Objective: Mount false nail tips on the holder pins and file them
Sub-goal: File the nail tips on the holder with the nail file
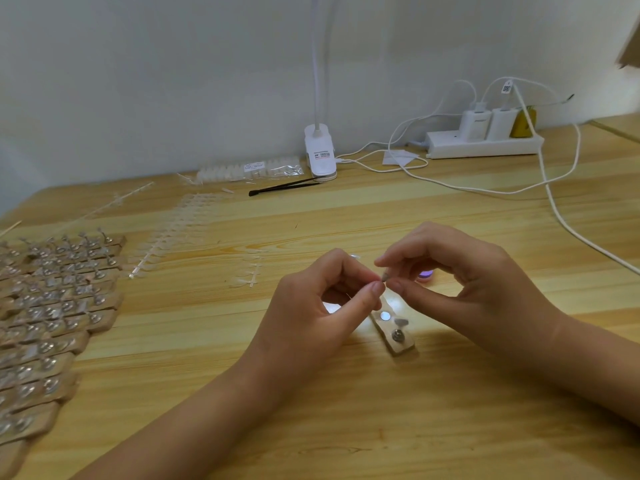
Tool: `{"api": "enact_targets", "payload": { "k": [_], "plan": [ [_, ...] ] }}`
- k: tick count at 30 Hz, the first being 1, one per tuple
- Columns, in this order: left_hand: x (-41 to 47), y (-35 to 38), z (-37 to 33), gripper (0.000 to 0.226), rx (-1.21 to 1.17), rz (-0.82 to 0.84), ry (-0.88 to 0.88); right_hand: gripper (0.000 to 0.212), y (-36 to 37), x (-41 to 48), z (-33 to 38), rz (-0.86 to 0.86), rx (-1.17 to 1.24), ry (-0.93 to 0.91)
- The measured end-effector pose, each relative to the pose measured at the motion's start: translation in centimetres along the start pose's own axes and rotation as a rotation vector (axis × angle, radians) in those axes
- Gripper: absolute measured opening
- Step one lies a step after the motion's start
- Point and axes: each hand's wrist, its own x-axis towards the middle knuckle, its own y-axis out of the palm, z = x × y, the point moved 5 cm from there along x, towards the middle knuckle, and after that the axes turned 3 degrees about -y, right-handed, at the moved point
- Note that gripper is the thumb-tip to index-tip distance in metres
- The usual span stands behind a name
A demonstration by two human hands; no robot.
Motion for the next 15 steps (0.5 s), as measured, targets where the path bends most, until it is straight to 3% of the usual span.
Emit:
{"api": "enact_targets", "payload": {
  "k": [15],
  "plan": [
    [-0.08, -0.21, -0.43, 0.011, -0.14, -0.001, 0.065, 0.016, 0.67, -0.28, -0.38, -0.036, 0.351, 0.165]
  ]
}}
